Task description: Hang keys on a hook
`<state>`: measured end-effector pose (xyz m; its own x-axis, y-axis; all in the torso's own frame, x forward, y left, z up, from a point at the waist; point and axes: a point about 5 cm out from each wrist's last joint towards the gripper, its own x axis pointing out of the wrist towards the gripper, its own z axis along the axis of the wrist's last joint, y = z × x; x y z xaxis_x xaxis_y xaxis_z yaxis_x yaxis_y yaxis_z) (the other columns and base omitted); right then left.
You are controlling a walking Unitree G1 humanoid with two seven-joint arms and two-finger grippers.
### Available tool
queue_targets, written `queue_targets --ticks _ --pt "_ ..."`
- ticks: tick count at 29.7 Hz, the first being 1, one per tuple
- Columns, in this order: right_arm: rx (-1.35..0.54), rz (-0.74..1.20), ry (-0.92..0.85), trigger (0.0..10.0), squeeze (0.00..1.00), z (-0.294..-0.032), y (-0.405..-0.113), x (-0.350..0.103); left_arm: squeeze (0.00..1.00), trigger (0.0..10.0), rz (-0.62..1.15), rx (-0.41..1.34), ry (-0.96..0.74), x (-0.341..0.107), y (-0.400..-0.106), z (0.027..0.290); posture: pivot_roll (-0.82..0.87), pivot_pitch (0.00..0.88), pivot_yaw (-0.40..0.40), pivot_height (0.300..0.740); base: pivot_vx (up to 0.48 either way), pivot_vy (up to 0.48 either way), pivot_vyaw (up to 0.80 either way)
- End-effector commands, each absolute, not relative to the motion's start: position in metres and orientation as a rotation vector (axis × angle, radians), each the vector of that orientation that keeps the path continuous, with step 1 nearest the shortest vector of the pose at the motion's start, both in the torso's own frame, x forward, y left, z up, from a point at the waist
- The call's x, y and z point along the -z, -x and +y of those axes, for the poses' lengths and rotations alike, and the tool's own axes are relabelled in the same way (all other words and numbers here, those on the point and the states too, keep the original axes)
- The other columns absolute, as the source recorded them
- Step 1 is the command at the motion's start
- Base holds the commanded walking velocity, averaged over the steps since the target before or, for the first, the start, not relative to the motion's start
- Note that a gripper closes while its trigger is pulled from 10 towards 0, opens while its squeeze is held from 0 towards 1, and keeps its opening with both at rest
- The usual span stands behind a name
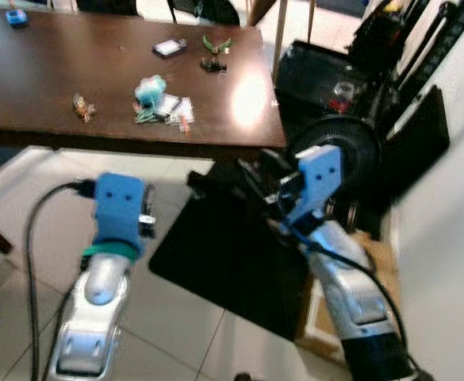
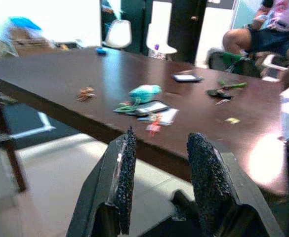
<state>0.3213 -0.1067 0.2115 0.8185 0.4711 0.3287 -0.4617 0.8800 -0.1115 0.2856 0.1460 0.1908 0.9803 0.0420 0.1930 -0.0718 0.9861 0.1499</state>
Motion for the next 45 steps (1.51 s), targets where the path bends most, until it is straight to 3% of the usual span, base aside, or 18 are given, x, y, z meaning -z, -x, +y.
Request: queue_targets --ticks 1,28,38,45 --pt "-0.512 -0.364 0.028 10.0 0.00 -0.102 -0.321 -0.211 0.00 10.0 -0.175 -0.077 -0.165 -0.186 -0.284 0.151 -0.02 0.076 -0.003 0.740 0.341 0.000 0.00" --pt "-0.499 -0.346 0.057 10.0 0.00 -0.103 -0.320 -0.201 0.00 10.0 -0.180 -0.068 -0.172 -0.186 -0.285 0.151 -0.03 0.081 0.016 0.740 0.340 0.000 0.19" --pt "-0.467 -0.327 0.036 10.0 0.00 -0.108 -0.322 -0.199 0.00 10.0 -0.179 -0.062 -0.173 -0.186 -0.287 0.151 -0.03 0.095 0.023 0.740 0.339 0.000 -0.80" --pt "-0.468 -0.331 0.043 10.0 0.00 -0.107 -0.322 -0.199 0.00 10.0 -0.179 -0.064 -0.174 -0.187 -0.287 0.151 -0.02 0.097 0.023 0.740 0.339 0.000 0.00"
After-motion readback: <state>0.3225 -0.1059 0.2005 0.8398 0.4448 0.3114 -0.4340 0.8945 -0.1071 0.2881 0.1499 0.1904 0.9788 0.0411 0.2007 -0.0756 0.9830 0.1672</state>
